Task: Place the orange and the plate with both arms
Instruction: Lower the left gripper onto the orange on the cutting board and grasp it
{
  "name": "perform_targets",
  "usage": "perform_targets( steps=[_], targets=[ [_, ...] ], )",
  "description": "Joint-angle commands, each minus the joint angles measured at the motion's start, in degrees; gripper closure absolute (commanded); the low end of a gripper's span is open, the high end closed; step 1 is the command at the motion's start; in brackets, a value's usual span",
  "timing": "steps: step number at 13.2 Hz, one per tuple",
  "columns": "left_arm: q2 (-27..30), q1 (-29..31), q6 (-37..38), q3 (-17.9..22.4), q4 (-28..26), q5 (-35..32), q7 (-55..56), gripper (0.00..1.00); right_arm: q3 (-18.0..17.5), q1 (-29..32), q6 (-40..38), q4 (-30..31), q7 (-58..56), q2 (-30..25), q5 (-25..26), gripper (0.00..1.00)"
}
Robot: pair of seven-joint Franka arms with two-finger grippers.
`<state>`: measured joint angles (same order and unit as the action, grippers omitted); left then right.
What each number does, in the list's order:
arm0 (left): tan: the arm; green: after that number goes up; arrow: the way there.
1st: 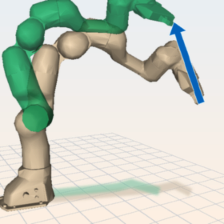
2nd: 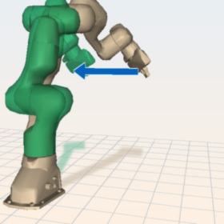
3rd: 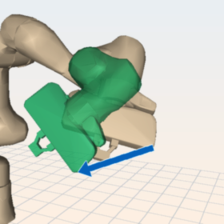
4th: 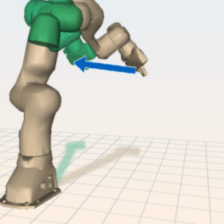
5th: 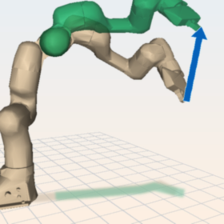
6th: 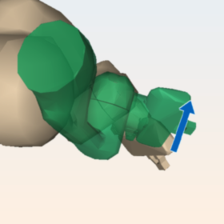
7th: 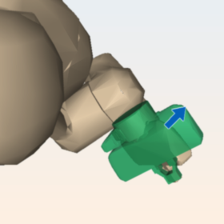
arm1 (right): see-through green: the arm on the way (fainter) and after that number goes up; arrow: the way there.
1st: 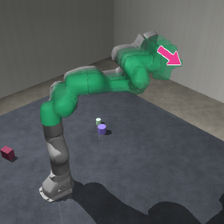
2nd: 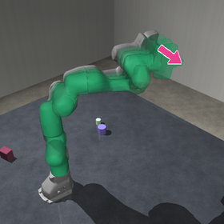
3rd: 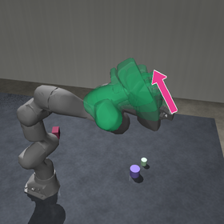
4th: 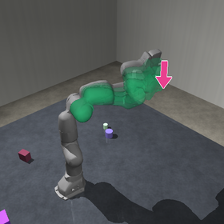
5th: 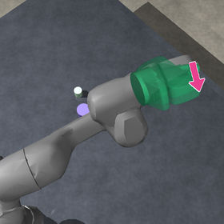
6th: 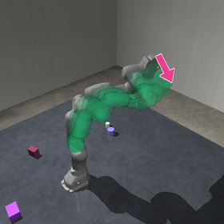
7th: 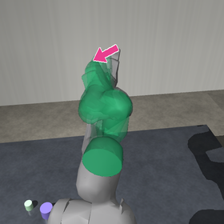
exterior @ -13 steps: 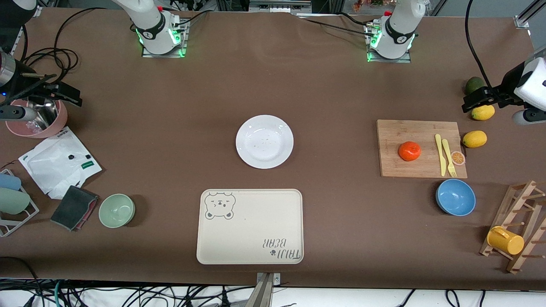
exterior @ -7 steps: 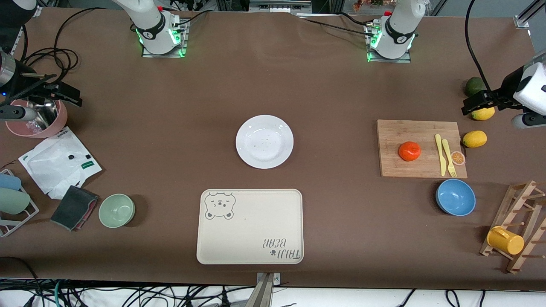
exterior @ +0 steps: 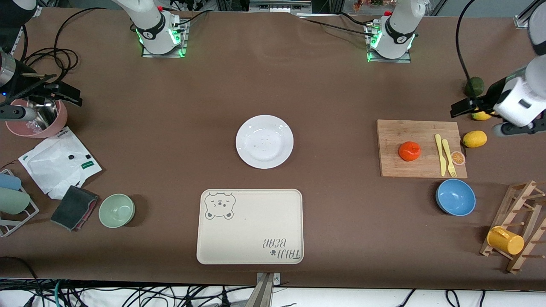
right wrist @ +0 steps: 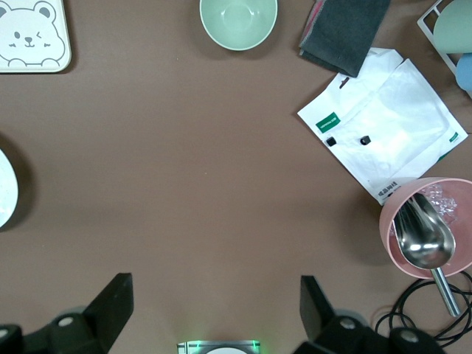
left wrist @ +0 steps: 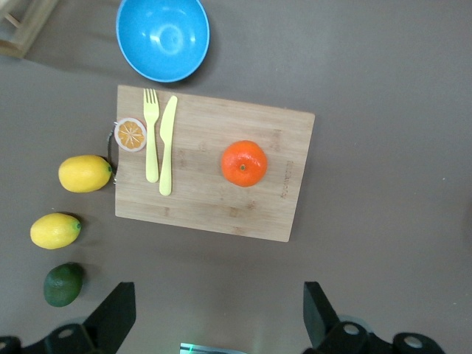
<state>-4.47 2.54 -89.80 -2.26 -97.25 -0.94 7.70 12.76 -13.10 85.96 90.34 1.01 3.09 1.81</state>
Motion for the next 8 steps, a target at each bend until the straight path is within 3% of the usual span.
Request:
perform_targets(
  steps=[1, 6, 8],
  targets=[
    [-2.82, -0.08, -4.83, 0.07, -1.7, 0.85, -1.29, 0.0, -0.1, -0.09, -0.61, 0.19, 0.66, -0.54, 0.12, 0.0],
    [-3.27, -0.08, -32.74, -0.55, -20.39, 0.33, -3.13, 0.0, -0.01, 0.0, -0.7, 0.19, 0.57, -0.54, 0.04, 0.0],
    [-5.8, -0.08, -40.78, -1.68, -25.08, -1.15, -3.92, 0.0, -0.01, -0.09, -0.7, 0.19, 0.57, -0.54, 0.12, 0.0]
  ],
)
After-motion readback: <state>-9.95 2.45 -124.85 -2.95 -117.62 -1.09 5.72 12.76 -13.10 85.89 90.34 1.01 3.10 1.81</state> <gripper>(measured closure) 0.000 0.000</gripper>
